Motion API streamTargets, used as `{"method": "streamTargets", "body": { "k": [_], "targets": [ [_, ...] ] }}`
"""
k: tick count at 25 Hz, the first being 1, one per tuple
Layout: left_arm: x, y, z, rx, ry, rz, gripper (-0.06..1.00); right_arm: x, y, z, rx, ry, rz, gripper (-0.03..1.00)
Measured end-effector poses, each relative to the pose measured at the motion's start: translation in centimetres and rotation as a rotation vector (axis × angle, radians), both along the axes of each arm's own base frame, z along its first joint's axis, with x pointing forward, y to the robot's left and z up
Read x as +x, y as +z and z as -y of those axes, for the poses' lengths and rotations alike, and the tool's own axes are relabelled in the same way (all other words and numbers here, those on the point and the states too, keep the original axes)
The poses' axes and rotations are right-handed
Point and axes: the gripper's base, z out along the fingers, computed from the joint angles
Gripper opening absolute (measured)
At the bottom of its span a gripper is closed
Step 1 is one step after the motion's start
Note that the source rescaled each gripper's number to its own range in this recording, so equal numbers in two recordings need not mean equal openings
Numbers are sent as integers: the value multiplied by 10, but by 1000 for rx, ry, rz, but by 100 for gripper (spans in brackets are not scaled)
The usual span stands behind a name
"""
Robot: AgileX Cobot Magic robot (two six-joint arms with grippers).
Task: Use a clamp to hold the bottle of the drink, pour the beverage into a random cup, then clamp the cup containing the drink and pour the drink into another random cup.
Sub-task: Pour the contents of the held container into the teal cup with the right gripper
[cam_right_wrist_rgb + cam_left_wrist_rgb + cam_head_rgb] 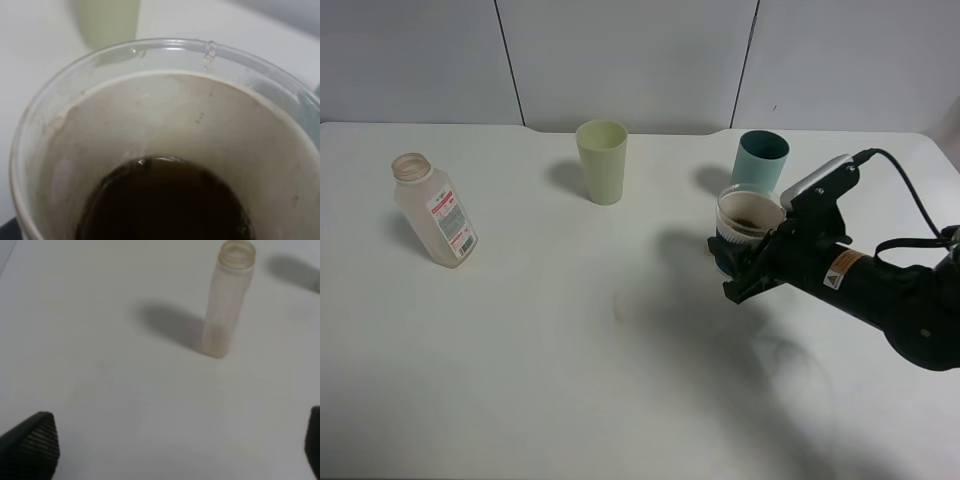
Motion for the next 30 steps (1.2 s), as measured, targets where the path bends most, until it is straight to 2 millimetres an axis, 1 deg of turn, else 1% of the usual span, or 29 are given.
{"method": "streamTargets", "body": {
  "k": [3,10,13,17,20,25,28,30],
  "targets": [
    [0,0,0,0,0,0,100,1,16,1,32,-16,52,0],
    [0,0,0,0,0,0,100,0,45,6,60,-71,90,0],
    [0,0,0,0,0,0,100,3,61,7,103,-108,81,0],
    [0,0,0,0,0,0,100,8,77,9,129,-144,43,0],
    [0,0,0,0,0,0,100,17,90,8,92,-143,-6,0],
    [0,0,0,0,0,0,100,39,109,4,-1,-122,-124,0],
    [0,0,0,0,0,0,100,55,131,1,29,-111,-125,0],
    [0,0,0,0,0,0,100,62,144,-2,31,-83,-109,0]
  ]
}}
